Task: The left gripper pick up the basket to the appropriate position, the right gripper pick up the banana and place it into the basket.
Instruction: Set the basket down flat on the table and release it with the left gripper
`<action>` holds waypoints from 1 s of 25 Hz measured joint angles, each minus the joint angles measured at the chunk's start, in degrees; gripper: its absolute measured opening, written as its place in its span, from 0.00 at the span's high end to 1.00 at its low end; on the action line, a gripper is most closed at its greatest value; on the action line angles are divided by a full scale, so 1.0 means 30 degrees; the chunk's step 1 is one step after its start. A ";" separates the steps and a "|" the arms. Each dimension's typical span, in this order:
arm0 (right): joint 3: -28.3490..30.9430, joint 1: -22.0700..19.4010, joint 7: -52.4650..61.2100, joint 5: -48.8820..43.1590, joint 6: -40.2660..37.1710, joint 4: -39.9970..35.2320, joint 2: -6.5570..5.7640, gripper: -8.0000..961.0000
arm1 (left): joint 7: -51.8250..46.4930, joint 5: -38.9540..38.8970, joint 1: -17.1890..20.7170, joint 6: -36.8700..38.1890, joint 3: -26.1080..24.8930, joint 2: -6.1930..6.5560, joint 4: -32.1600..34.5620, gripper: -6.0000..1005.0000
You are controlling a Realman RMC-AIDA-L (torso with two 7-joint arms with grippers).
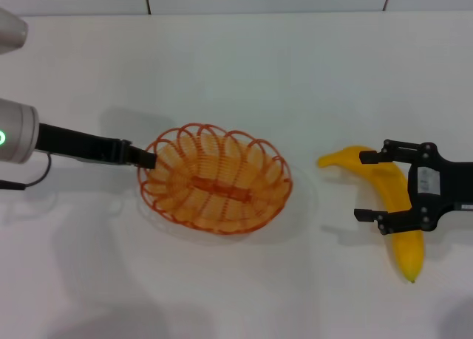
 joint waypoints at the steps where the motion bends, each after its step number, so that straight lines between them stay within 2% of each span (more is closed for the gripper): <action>1: 0.0000 -0.0012 0.0000 0.0000 -0.0001 -0.0003 0.0000 0.08 | -0.0031 -0.0248 -0.0037 -0.0061 0.0001 -0.0001 -0.0313 0.95; 8: 0.0000 -0.0010 0.0000 0.0000 0.0000 0.0009 0.0000 0.08 | -0.0136 -0.0476 -0.0216 -0.0368 0.0004 0.0048 -0.1518 0.94; 25: 0.0000 0.0043 0.0000 -0.0001 -0.0056 0.0028 0.0000 0.08 | -0.0460 -0.0331 -0.0341 -0.0419 0.0004 0.0110 -0.1594 0.94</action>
